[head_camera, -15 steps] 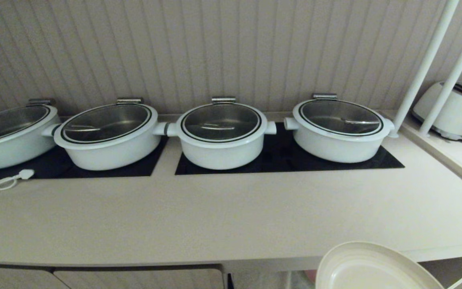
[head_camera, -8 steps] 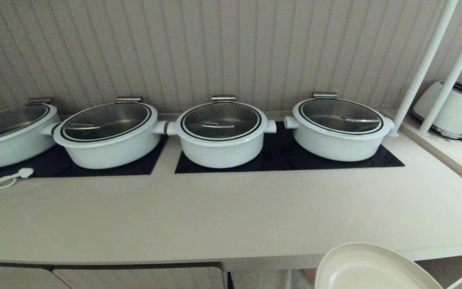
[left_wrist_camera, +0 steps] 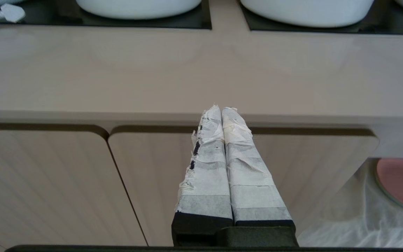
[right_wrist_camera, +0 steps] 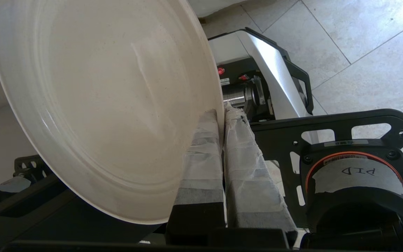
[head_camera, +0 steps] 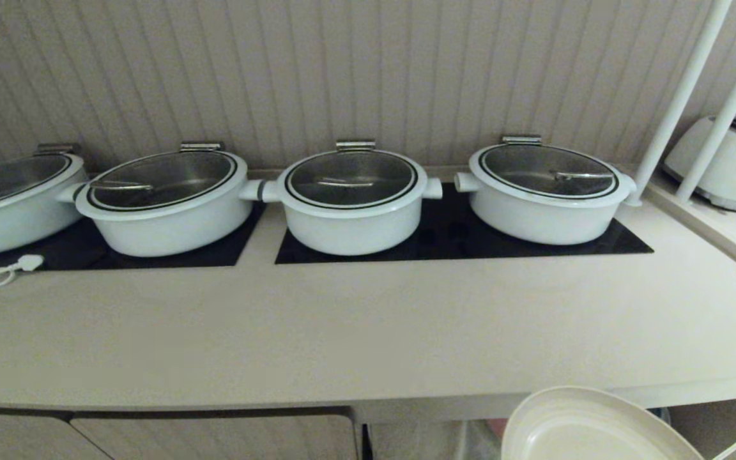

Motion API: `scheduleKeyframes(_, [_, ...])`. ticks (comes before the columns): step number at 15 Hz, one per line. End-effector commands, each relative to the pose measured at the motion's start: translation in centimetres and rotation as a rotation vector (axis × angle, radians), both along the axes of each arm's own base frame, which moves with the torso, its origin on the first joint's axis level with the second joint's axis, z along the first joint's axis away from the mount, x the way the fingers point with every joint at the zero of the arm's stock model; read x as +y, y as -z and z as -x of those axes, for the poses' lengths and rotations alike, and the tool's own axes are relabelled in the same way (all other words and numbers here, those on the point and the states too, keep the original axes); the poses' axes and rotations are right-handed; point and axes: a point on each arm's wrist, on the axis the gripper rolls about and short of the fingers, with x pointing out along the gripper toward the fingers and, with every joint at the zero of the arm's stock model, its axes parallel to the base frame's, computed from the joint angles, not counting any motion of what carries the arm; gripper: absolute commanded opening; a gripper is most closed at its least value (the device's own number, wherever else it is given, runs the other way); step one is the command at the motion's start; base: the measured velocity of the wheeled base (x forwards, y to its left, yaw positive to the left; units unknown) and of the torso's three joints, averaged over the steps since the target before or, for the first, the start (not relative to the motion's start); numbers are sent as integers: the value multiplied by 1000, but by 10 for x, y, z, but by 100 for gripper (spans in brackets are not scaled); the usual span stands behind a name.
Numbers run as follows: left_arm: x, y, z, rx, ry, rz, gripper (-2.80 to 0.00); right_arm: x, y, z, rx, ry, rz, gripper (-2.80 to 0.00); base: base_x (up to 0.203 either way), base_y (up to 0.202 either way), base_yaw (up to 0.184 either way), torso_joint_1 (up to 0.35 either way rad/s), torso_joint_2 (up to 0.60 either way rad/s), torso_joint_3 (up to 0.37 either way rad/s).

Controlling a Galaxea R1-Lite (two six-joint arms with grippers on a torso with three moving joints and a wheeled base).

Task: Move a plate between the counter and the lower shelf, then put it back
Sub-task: Put the plate in the cupboard

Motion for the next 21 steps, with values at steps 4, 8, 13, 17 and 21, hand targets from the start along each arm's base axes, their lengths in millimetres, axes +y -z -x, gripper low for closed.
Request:
scheduleKeyframes(4, [0,0,0,-1,-1,1,-280,0,0,0,6,4,-2,-280,0,0,0,-146,321,165])
scheduleKeyframes(8, [0,0,0,-1,-1,1,-280,0,1,1,9,4,-2,-280,0,0,0,-163,340,177])
scheduleKeyframes(13, [0,0,0,-1,-1,1,-280,0,1,0,9,4,-1,-280,0,0,0,-186,394,207])
scheduleKeyframes(17, [0,0,0,-1,-1,1,-280,0,1,0,7,4,-1,-280,0,0,0,-246,545,290])
scheduleKeyframes(21, [0,0,0,-1,-1,1,-280,0,1,0,10,2,-1,-280,0,0,0,-240,538,297])
